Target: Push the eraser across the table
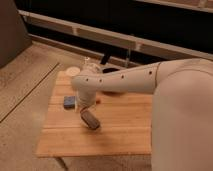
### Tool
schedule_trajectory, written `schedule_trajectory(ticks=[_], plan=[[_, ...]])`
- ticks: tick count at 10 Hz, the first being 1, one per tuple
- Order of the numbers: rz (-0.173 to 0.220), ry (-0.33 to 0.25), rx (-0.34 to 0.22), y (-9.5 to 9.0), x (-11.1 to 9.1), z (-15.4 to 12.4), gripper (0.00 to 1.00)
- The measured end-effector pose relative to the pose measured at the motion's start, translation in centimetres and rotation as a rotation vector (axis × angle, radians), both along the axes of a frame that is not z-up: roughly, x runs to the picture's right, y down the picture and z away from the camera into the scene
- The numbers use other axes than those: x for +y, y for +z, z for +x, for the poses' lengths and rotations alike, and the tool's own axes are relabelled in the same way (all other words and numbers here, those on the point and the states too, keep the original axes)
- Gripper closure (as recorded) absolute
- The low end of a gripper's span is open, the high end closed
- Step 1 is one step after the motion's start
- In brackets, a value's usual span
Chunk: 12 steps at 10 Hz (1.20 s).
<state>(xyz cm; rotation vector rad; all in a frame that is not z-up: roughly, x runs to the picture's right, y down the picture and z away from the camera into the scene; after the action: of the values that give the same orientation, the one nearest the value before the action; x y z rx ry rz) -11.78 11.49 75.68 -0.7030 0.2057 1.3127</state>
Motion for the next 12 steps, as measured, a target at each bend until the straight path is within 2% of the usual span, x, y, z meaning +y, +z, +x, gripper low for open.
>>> schedule_trajectory(ticks=[1, 3, 4, 5, 7, 8, 12], plan=[[-0.023, 0.008, -0.077, -0.2, 1.2, -0.5, 0.35], [-0.068, -0.023, -0.134, 0.0, 3.4, 0.0, 0.35], [-0.09, -0.06, -0.153, 0.3, 4.3, 0.8, 0.35], [-0.1, -0.092, -0.158, 0.4, 4.5, 1.1, 0.35], [-0.11, -0.132, -0.126, 1.0, 4.2, 3.2, 0.35], [-0.097, -0.145, -0.117, 1.2, 3.2, 3.3, 0.35], [-0.088, -0.158, -0.123, 1.6, 2.2, 1.4, 0.35]])
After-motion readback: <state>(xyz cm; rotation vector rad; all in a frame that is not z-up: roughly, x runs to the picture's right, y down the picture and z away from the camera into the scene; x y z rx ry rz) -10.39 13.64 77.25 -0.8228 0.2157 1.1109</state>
